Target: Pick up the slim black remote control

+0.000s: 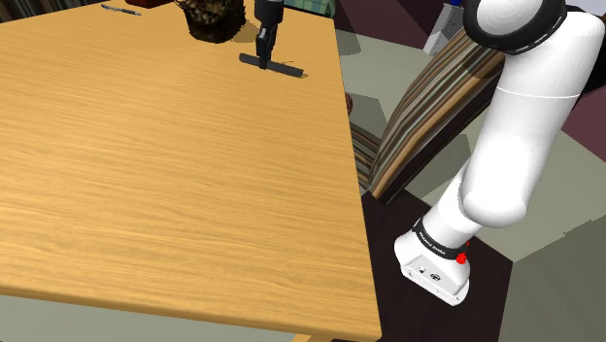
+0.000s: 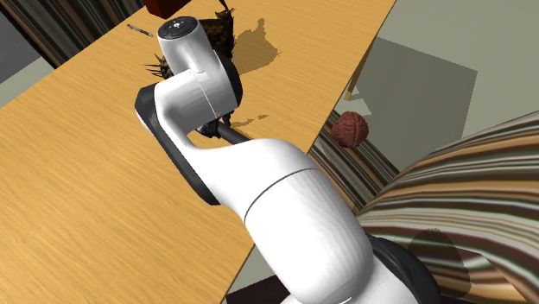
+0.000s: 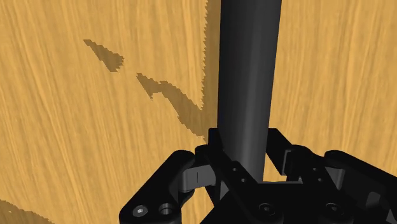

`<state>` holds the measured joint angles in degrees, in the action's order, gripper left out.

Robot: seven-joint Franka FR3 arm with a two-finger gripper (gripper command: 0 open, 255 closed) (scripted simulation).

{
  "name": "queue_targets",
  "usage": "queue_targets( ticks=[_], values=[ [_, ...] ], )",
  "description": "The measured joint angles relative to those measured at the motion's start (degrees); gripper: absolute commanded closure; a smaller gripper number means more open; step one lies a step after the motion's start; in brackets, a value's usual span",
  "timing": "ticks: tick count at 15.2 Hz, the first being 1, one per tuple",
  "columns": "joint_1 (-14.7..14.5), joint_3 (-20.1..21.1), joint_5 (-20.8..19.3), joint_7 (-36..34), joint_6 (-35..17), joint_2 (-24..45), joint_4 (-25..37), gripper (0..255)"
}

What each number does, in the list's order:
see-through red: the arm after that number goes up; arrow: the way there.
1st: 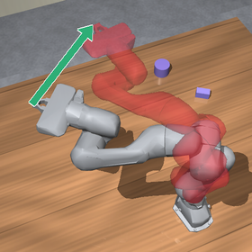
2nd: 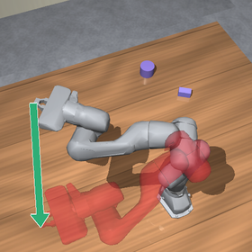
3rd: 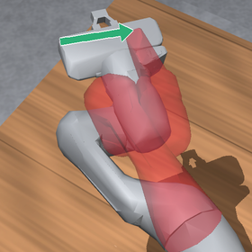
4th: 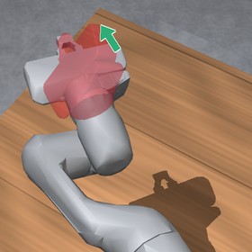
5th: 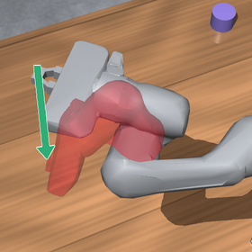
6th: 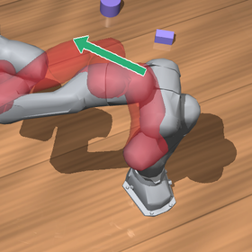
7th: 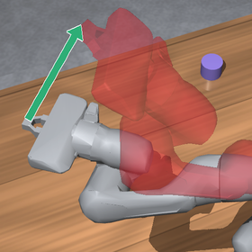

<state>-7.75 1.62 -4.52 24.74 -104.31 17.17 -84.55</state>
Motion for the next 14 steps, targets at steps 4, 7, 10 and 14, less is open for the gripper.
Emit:
queue_targets(
  ticks=[4, 7, 10, 14],
  values=[
    [-0.07, 0.02, 0.02, 0.12, 3.01, 0.28, 3.23, 255],
    [-0.10, 0.02, 0.05, 0.27, 5.39, 0.47, 5.81, 255],
    [-0.14, 0.02, 0.06, 0.45, 8.00, 0.88, 8.86, 255],
    [-0.22, 0.03, 0.04, 0.60, 11.13, 1.83, 12.93, 255]
  ],
)
